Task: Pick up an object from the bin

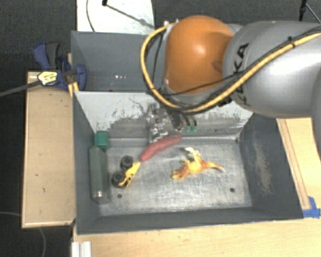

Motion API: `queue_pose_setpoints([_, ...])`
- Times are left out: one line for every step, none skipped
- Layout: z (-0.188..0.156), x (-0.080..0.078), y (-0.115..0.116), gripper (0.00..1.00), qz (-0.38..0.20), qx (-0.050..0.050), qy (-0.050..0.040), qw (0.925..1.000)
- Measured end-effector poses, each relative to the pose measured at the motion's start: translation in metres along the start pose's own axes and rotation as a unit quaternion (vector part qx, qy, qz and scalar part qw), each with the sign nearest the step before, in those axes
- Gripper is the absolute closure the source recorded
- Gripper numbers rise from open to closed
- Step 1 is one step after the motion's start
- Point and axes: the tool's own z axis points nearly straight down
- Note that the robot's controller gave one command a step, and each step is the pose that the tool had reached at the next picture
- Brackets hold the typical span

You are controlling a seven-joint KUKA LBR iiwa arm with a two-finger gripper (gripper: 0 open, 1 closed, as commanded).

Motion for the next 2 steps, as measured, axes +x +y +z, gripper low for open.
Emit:
queue_pose_setpoints([0.001,0.000,0.000,1.00,0.001,0.000,0.0009,1.0000])
queue_pose_setpoints([0.020,0.027,0.009,1.00,0.099,0.000,-0.0014,0.9951])
